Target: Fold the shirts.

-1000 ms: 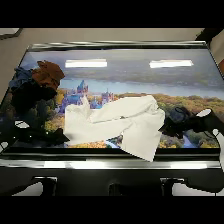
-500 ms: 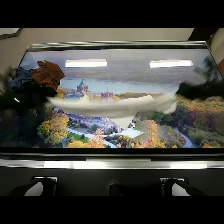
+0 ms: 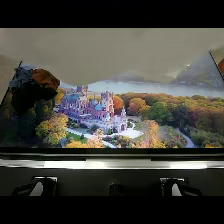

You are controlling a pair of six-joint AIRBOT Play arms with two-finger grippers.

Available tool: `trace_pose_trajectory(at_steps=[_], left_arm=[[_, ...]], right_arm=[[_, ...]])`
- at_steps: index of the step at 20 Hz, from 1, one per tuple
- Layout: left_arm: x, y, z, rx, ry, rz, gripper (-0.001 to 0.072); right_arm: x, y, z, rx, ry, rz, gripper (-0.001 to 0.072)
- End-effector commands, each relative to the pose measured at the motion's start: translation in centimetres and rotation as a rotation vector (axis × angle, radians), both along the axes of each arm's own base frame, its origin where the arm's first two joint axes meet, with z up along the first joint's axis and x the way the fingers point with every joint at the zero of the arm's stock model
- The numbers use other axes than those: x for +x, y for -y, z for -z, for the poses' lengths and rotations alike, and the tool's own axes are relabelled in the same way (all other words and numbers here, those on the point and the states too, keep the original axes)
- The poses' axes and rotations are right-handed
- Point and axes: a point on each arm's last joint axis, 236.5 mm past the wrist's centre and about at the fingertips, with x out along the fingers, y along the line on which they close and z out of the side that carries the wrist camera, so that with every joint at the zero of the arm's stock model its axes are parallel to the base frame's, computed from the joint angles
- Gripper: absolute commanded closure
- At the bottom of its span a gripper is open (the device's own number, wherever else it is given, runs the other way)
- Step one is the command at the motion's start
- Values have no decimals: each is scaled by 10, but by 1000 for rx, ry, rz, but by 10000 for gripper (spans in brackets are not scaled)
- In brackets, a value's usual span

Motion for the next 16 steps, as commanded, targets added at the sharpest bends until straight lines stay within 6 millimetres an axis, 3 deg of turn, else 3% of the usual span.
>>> trace_pose_trajectory(at_steps=[1, 4, 5, 6, 8, 10, 11, 14, 16], left_arm=[[-34, 5, -23, -13, 88, -7, 678], [-1, 1, 3, 2, -35, 1, 678], [21, 0, 24, 13, -128, 14, 678], [45, -1, 53, 27, -249, 33, 678], [98, -9, 127, 31, -525, 78, 678], [150, -18, 220, 1, -804, 130, 678], [174, -22, 275, -14, -934, 148, 678], [211, -25, 439, -56, -1283, 154, 678], [230, -25, 520, -107, -1416, 143, 677]], right_arm=[[-45, 8, -21, 15, 95, 79, 660], [-18, 15, -2, 45, 2, 73, 660], [2, 19, 17, 84, -83, 61, 660], [28, 22, 48, 138, -216, 42, 660], [86, 20, 150, 223, -633, -27, 660], [130, 23, 262, 265, -1065, -76, 661], [150, 24, 308, 258, -1220, -96, 661], [208, 7, 452, 254, -1572, -117, 661], [241, -14, 524, 309, -1676, -119, 661]])
